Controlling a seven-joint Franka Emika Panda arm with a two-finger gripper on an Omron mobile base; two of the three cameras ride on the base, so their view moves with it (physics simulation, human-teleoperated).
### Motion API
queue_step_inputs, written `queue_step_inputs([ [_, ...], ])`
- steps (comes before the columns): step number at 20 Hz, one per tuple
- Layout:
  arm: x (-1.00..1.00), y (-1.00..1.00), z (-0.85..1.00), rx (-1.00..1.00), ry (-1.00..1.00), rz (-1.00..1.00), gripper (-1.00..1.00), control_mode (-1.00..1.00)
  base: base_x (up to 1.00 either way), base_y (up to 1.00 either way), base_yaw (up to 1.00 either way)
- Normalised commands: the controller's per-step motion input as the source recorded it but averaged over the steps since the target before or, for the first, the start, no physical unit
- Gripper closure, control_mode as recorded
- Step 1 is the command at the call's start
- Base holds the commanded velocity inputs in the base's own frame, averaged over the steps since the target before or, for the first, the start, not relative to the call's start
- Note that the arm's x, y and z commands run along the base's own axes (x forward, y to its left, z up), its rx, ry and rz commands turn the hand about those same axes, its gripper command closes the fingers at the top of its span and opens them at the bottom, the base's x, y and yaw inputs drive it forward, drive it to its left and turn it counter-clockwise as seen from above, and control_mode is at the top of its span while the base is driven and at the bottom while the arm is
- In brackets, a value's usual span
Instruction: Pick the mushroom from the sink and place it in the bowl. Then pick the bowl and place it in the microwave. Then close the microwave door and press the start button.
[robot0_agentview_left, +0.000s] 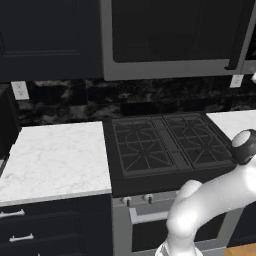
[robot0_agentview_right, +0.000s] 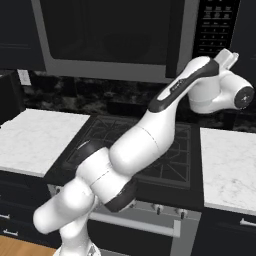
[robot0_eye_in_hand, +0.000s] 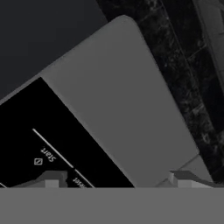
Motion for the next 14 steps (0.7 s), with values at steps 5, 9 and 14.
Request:
queue_step_inputs([
  [5,0.09,-0.42,0.00,0.02,0.00,0.04,-1.00,-1.00,0.00,0.00,0.00],
  [9,0.33,-0.28,-0.07,0.04,0.00,0.03,-1.00,-1.00,0.00,0.00,0.00],
  [14,-0.19,0.35,-0.27,0.03,-0.01,0.05,-1.00,-1.00,0.00,0.00,0.00],
])
